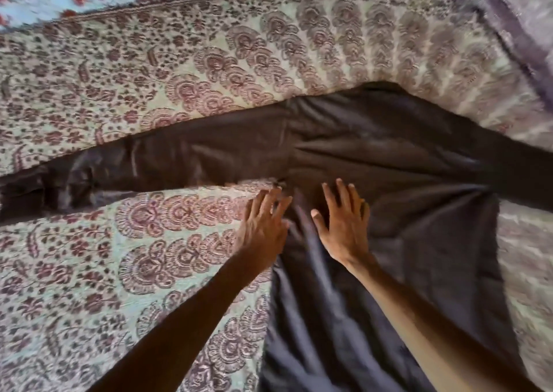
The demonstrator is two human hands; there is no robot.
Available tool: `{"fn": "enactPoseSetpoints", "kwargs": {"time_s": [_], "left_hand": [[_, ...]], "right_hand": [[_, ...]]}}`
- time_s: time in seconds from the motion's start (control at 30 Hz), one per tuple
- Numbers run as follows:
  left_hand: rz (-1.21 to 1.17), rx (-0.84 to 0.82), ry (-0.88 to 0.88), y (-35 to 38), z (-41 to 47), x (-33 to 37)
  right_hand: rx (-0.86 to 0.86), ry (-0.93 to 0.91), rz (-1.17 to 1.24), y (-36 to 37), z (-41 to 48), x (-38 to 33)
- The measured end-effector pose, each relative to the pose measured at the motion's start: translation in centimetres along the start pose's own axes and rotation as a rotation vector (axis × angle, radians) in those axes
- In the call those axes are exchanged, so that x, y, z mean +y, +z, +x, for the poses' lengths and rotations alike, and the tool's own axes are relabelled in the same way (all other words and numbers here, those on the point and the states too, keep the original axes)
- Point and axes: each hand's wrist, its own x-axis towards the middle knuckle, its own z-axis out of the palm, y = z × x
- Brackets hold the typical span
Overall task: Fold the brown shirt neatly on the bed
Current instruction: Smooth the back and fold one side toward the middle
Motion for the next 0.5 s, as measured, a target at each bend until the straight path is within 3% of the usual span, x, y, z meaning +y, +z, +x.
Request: {"fn": "enactPoseSetpoints", "kwargs": {"time_s": [0.23, 0.4, 0.5], "left_hand": [[0.123, 0.044, 0.062, 1.3, 4.1, 2.3], [0.046, 0.024, -0.019, 0.4, 11.2, 4.4], [0.01, 0.001, -0.069, 0.4, 16.4, 5.3]], "right_hand": [[0.031, 0.065, 0.072, -1.6, 2.3, 5.3], [0.083, 0.124, 0.135, -4.2, 8.1, 8.5], [0.015, 0.135, 0.149, -5.6, 12.7, 10.8]]}}
